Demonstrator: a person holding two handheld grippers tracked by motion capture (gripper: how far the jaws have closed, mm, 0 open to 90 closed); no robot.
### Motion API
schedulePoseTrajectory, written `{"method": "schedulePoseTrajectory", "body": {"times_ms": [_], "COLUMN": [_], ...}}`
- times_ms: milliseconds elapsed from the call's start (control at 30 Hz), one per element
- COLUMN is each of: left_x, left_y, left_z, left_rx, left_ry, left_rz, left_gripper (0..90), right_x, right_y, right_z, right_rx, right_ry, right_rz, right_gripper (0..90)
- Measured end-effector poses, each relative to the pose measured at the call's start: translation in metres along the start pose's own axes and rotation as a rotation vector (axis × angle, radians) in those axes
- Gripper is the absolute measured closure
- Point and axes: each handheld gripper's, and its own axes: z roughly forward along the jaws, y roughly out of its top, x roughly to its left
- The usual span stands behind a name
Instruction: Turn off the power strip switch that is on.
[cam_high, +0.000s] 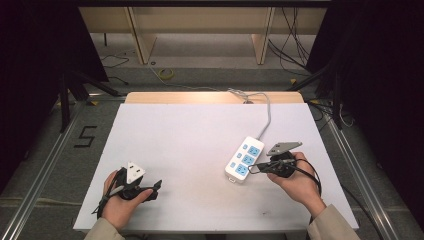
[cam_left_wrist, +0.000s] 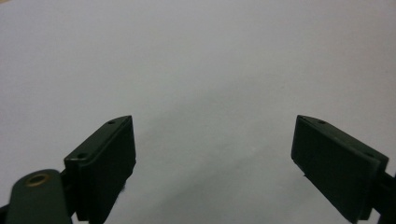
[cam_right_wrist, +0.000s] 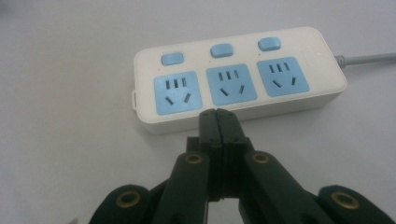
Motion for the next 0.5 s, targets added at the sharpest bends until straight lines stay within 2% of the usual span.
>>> {"method": "schedulePoseTrajectory", "body": {"times_ms": [500], "left_x": [0.0004], "left_y": [0.0000], "left_z": [0.0000], "left_rx": [0.001], "left_ry": [0.000], "left_rz": [0.001], "left_gripper": [13.4], "right_x": [0.0027], "right_y": [0.0072], "right_z": [0.0043], "right_rx": [0.009], "right_ry": [0.006], "right_rz": [-0.009], "right_gripper": [90.0]}}
